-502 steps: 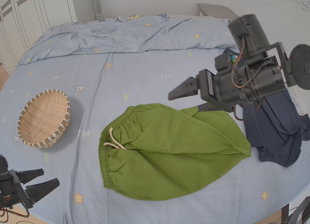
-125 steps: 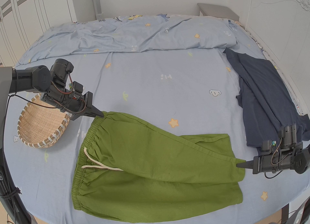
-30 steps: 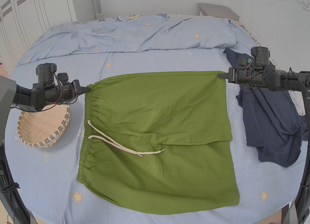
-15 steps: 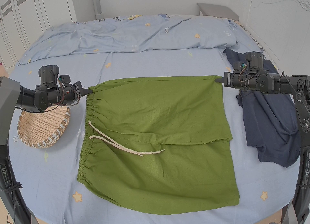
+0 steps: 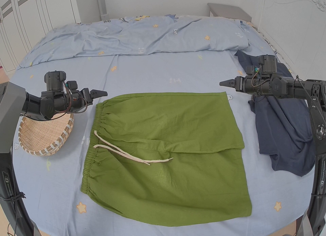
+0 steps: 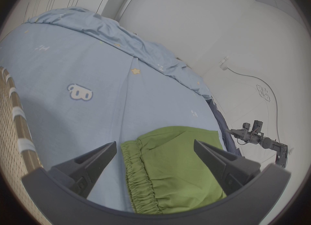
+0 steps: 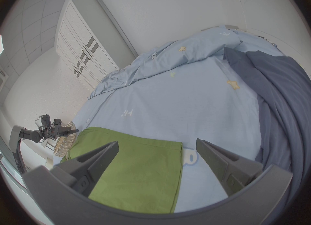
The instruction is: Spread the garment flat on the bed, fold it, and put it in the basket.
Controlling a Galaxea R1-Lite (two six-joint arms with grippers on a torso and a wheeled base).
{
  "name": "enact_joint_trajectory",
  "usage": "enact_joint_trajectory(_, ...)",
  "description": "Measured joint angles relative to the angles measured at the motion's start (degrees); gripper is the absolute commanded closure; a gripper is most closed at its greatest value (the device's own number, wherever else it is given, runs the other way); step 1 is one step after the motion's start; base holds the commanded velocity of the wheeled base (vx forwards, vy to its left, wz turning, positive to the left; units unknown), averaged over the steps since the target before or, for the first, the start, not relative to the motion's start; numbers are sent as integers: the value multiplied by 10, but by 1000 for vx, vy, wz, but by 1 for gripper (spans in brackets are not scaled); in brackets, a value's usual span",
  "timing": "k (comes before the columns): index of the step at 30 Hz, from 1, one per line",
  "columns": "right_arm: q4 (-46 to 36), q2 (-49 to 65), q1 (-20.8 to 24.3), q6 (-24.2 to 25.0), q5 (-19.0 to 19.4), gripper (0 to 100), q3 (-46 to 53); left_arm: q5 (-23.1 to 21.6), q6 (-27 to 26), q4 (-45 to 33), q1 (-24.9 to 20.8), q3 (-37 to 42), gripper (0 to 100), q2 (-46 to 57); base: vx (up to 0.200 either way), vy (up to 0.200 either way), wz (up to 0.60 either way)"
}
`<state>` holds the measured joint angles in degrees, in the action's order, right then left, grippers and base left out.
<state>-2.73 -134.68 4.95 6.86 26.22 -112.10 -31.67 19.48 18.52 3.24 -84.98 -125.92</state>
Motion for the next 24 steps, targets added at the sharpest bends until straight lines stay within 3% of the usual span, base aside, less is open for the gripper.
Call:
enact_joint_trajectory(9,-2,75,-11,34,3,0,106,0,27,1,-9,79,0,69,0,0,0)
enact_joint_trajectory(16,35,163,-18,41,6,0,288,-6,54,1,-10,213,0,148,0,0,0)
enact_joint_trajectory(24,150,254,-23,44,19,0,518,-48,85,19,16,389,0,234,0,0,0)
